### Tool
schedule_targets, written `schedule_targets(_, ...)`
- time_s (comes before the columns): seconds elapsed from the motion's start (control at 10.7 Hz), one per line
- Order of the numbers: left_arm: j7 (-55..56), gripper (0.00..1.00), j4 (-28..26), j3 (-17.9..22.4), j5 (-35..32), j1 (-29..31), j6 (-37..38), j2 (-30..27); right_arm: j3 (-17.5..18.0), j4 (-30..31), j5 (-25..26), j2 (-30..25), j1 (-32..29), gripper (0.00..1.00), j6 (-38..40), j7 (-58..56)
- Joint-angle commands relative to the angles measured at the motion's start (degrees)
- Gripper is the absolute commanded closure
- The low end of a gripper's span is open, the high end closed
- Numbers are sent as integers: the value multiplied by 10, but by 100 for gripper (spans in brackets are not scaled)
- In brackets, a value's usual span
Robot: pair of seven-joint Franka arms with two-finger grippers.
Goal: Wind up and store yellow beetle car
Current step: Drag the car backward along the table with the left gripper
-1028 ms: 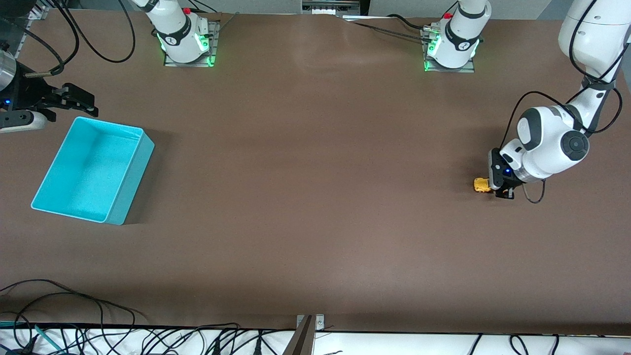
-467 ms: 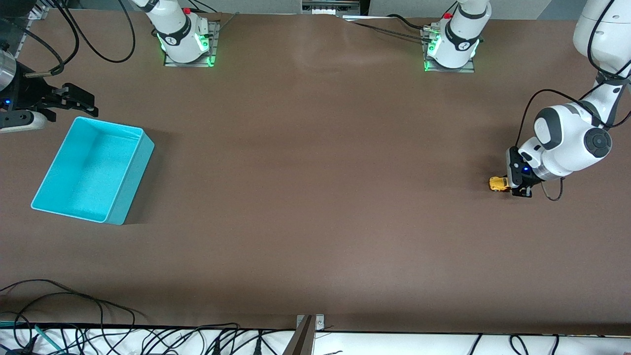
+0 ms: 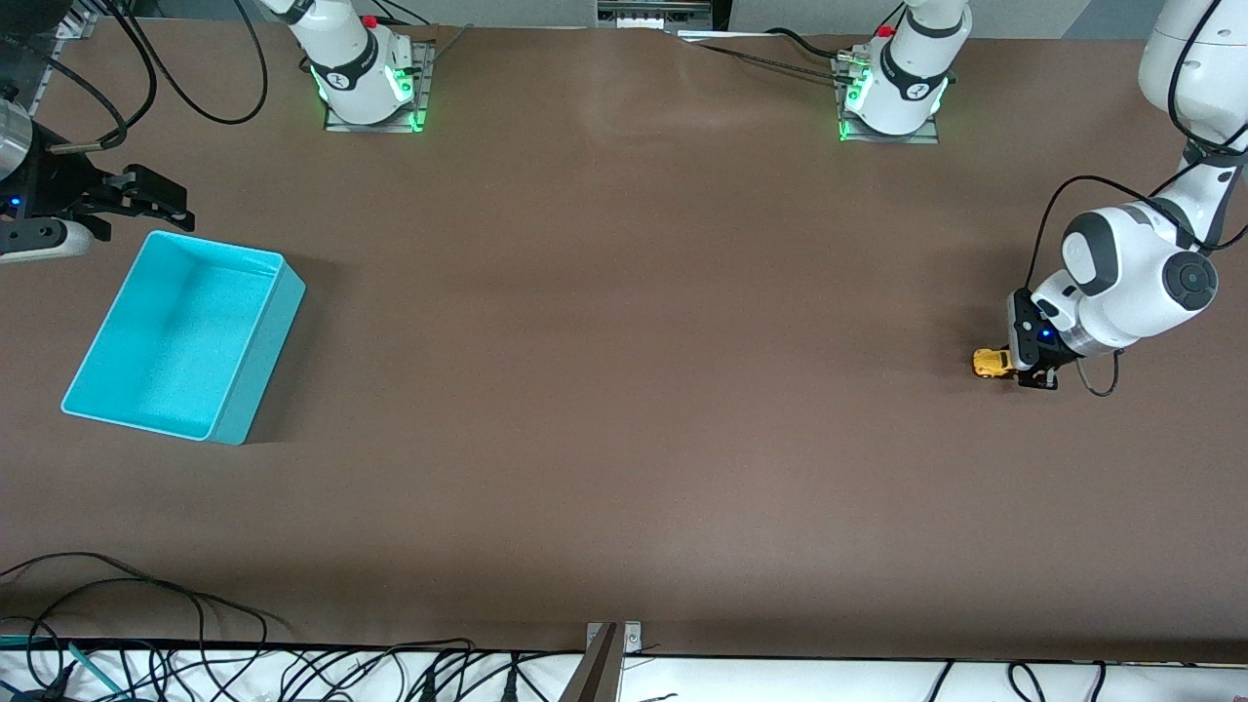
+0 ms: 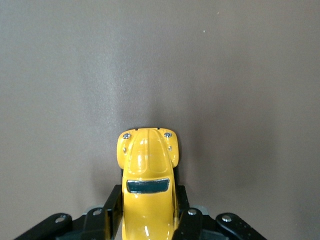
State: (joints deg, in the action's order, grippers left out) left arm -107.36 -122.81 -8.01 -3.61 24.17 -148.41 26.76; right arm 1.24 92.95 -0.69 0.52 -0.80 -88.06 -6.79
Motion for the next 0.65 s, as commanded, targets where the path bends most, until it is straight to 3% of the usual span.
schedule_targets(0.0,-13,86,15,0,-11,6,0,13,2,-11,9,5,0,0,6,-2)
schedule_targets(0.56,-30,86,31,0,-12,20,0,32,2,-11,9,5,0,0,6,-2)
